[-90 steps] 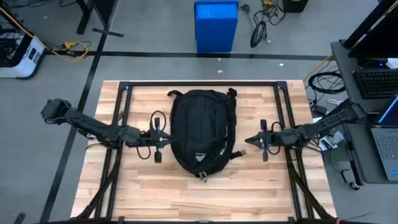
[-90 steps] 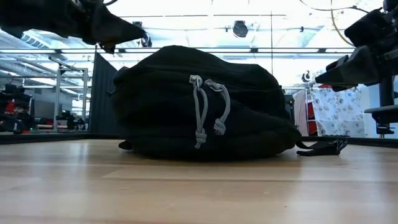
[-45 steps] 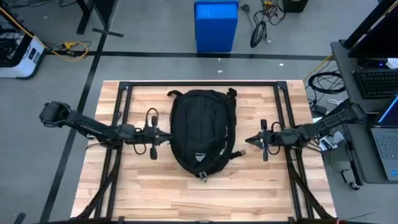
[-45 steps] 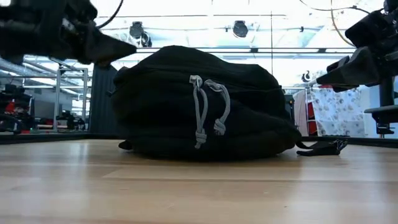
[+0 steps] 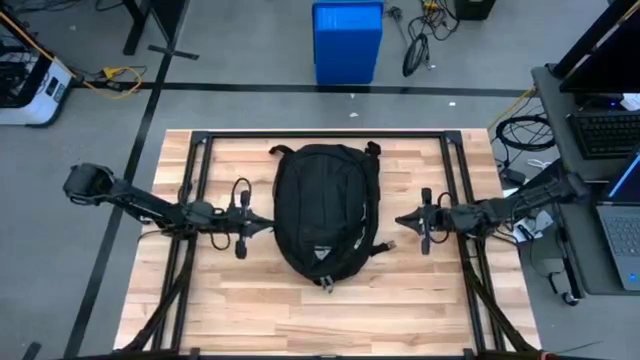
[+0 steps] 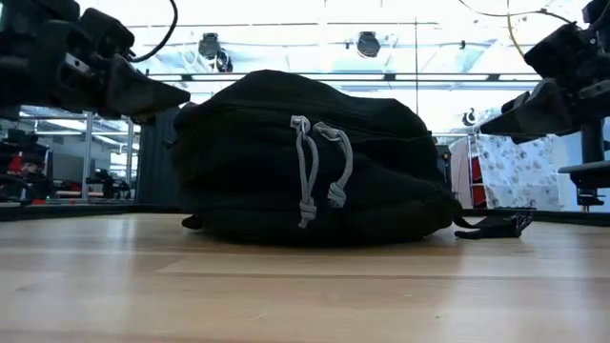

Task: Unpack backpack
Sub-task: Return to Home Position

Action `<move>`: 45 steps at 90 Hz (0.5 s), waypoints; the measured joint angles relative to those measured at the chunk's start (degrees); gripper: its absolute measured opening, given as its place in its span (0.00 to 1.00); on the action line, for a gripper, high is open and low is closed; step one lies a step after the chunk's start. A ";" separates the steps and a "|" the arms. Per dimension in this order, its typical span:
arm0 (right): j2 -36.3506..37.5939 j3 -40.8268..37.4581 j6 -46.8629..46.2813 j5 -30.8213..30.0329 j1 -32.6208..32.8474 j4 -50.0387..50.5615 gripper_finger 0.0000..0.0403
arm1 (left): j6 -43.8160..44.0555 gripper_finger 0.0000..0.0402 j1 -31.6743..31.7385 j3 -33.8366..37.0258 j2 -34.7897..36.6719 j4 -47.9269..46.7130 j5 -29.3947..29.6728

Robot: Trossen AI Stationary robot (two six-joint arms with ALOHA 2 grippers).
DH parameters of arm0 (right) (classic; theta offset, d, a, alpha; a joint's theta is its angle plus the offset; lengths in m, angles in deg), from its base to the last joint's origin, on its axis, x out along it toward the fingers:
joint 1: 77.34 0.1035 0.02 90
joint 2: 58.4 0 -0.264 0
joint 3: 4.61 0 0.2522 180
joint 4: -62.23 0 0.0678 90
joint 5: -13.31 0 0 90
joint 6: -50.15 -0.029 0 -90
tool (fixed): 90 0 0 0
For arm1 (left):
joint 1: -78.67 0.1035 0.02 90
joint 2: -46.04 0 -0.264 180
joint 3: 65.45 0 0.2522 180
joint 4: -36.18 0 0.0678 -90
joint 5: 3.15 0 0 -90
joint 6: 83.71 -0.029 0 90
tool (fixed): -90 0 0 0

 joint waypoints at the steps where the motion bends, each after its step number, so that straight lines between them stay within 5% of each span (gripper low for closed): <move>1: 0.42 0.00 0.00 0.05 -0.11 0.48 0.00 | -0.09 0.00 0.00 0.01 0.04 0.06 0.04; 22: 5.66 -0.04 1.96 1.63 -0.19 0.88 0.00 | 1.36 0.00 0.00 0.01 5.42 -8.83 0.96; 45: 6.01 -0.04 2.27 1.74 -0.19 0.99 0.00 | 1.87 0.00 0.00 0.01 19.06 -19.02 0.92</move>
